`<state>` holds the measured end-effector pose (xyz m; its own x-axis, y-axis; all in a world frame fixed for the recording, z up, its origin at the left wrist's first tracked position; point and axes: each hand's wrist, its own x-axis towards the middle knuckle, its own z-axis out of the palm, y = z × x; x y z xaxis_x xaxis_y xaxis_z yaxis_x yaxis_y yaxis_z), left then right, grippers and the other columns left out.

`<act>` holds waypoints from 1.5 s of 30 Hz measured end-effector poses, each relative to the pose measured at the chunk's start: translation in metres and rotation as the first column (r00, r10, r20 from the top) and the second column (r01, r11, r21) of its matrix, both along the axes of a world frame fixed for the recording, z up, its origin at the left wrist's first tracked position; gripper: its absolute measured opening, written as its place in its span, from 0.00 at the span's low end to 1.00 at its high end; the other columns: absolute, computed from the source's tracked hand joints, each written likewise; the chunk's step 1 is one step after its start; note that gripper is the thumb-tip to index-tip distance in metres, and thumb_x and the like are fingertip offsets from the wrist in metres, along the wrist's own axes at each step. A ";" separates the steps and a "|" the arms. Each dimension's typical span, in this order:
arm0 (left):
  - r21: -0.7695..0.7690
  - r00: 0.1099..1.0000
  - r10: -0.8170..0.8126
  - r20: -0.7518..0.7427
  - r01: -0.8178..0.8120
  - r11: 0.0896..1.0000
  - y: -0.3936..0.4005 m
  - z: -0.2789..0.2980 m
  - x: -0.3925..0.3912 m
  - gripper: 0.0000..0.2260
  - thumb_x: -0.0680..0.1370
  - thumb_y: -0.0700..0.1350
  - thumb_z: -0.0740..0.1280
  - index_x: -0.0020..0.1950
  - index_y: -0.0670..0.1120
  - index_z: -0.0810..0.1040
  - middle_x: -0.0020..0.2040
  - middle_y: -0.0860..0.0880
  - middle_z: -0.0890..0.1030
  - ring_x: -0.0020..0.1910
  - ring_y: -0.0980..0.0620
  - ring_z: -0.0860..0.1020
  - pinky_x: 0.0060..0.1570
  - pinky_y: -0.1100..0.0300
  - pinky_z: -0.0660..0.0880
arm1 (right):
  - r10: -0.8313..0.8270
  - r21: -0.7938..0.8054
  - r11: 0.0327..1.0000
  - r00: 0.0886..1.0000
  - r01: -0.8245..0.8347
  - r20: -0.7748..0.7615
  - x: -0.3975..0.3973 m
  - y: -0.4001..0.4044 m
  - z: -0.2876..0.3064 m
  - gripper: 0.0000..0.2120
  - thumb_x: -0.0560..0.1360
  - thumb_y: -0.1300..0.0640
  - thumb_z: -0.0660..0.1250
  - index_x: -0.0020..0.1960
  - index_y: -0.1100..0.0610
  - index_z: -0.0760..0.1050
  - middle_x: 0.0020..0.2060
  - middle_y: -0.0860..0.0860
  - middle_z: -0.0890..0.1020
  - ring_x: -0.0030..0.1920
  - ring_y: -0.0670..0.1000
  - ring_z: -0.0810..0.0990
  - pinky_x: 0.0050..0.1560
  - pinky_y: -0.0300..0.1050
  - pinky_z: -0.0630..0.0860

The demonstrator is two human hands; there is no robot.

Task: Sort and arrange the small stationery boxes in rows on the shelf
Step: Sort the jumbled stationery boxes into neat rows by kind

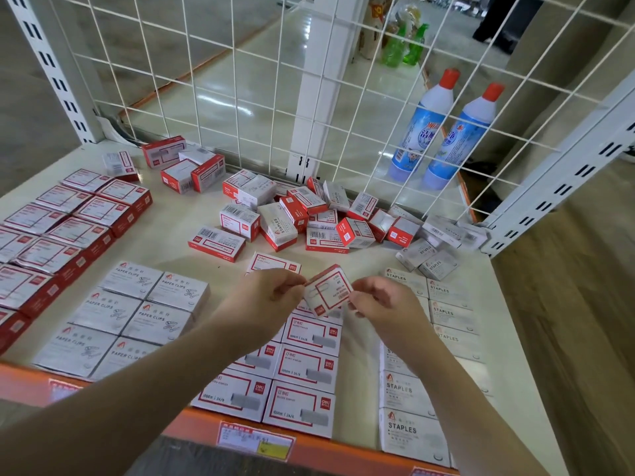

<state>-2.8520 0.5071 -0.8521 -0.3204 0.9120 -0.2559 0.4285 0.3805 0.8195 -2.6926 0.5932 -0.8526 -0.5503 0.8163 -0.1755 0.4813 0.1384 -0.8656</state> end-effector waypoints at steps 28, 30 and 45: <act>-0.030 0.869 0.331 0.367 -0.345 0.938 0.012 0.013 0.005 0.09 0.78 0.44 0.64 0.38 0.51 0.77 0.40 0.50 0.82 0.44 0.53 0.81 0.46 0.62 0.79 | 0.033 0.155 0.987 0.999 -0.030 -0.018 -0.008 -0.011 -0.011 0.20 0.70 0.60 0.72 0.59 0.50 0.74 0.46 0.40 0.80 0.46 0.39 0.77 0.47 0.29 0.74; -0.048 0.874 0.333 0.354 -0.339 0.940 0.011 0.011 0.004 0.10 0.77 0.44 0.65 0.36 0.52 0.77 0.39 0.50 0.82 0.45 0.51 0.81 0.48 0.59 0.79 | 0.033 0.164 0.986 0.999 -0.027 -0.035 -0.007 -0.010 -0.012 0.21 0.70 0.61 0.72 0.62 0.53 0.75 0.48 0.42 0.81 0.47 0.40 0.78 0.49 0.31 0.74; -0.042 0.989 0.105 0.103 -0.102 0.994 0.002 0.000 0.006 0.13 0.79 0.46 0.62 0.62 0.47 0.76 0.45 0.57 0.77 0.47 0.56 0.77 0.39 0.70 0.74 | 0.051 0.162 0.986 0.997 -0.040 -0.060 0.005 -0.008 -0.006 0.23 0.73 0.63 0.67 0.65 0.48 0.71 0.52 0.43 0.81 0.51 0.40 0.79 0.55 0.37 0.76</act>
